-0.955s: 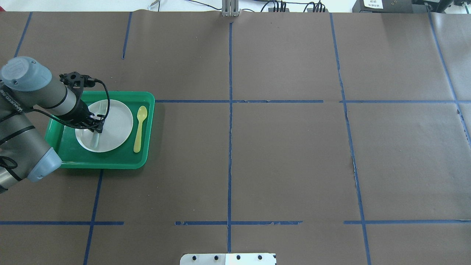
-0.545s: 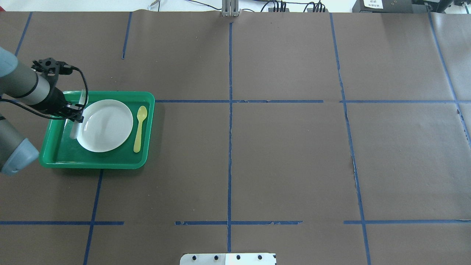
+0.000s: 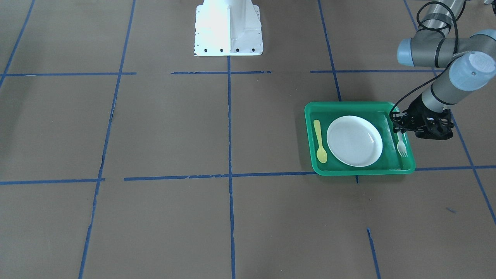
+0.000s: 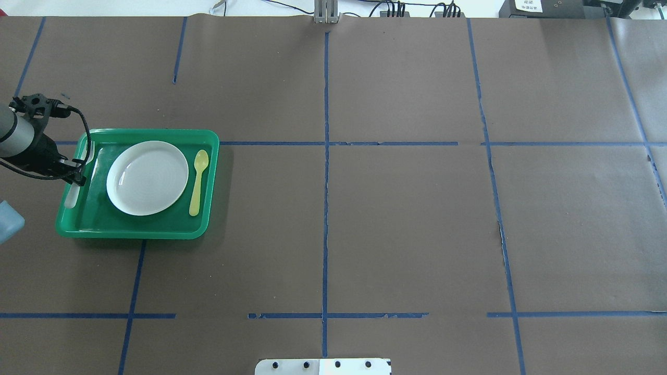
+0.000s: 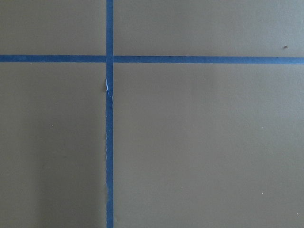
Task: Place fork
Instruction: 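Carry the fork off the plate toward the tray edge beside it, then lower the fork onto the tray beside the plate and open the left gripper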
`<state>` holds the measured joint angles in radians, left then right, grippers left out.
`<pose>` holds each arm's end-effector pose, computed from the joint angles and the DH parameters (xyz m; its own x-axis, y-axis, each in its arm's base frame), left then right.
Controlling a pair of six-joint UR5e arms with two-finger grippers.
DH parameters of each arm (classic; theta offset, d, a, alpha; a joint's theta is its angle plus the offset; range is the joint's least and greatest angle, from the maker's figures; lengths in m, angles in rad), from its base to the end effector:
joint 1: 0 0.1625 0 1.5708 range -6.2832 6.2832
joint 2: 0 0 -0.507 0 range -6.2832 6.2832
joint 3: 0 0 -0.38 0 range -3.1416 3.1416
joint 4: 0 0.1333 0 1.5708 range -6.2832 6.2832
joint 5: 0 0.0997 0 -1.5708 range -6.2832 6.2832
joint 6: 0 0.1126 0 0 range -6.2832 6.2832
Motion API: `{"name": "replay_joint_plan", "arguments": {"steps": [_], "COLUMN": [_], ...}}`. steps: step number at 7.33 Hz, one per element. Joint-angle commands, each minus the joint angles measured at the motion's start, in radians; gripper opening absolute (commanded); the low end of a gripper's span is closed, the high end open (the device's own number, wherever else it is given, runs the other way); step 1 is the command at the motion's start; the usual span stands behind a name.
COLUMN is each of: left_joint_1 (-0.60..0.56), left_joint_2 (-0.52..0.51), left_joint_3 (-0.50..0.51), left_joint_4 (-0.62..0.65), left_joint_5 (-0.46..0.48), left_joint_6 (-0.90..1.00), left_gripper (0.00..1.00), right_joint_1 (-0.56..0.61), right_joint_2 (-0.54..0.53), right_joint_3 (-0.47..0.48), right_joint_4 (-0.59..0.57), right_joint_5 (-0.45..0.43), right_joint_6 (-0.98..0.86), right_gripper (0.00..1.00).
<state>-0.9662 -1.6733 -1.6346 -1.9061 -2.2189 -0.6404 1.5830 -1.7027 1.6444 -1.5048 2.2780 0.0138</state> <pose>0.2630 -0.4956 0.6347 0.6914 0.1238 -0.7117 -0.1063 0.9919 0.0693 0.0652 -0.4123 0.7721 0.7599 0.0181 0.6497 -0.0227 0.9997 -0.0013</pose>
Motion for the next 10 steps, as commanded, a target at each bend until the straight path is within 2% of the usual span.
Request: {"name": "replay_joint_plan", "arguments": {"steps": [1,3,4,5,6,7,8,9,10], "left_joint_1": [0.003,0.004,0.004,0.004,0.003,0.003,-0.018,-0.090,-0.151], "left_joint_2": [-0.034,-0.042,-0.046,-0.046,-0.046,-0.043,-0.040,-0.028,-0.013], "left_joint_3": [0.051,0.067,0.065,0.065,0.061,0.056,0.042,0.023,0.007], "left_joint_4": [-0.005,-0.010,-0.010,-0.010,-0.011,-0.010,-0.007,0.001,0.007], "left_joint_5": [-0.025,-0.025,-0.025,-0.025,-0.025,-0.025,-0.027,-0.071,-0.079], "left_joint_6": [-0.033,-0.033,-0.032,-0.032,-0.032,-0.028,-0.028,-0.012,0.096], "left_gripper": [0.00,0.00,0.28,0.73,0.93,0.99,1.00,1.00,1.00], "right_joint_1": [0.000,0.000,0.000,0.000,0.000,0.000,0.000,0.000,0.000], "right_joint_2": [0.000,0.000,0.000,0.000,0.000,0.000,0.000,0.000,0.000], "right_joint_3": [0.000,0.000,0.000,0.000,0.000,0.000,0.000,0.000,0.000], "right_joint_4": [0.000,0.000,0.002,0.000,0.002,0.000,0.000,0.000,0.000], "right_joint_5": [0.000,0.000,0.000,0.000,0.000,0.000,0.000,0.000,0.000], "right_joint_6": [0.000,0.000,0.000,0.000,0.000,0.000,0.000,0.000,0.000], "right_gripper": [1.00,1.00,1.00,1.00,1.00,1.00,1.00,1.00,1.00]}}
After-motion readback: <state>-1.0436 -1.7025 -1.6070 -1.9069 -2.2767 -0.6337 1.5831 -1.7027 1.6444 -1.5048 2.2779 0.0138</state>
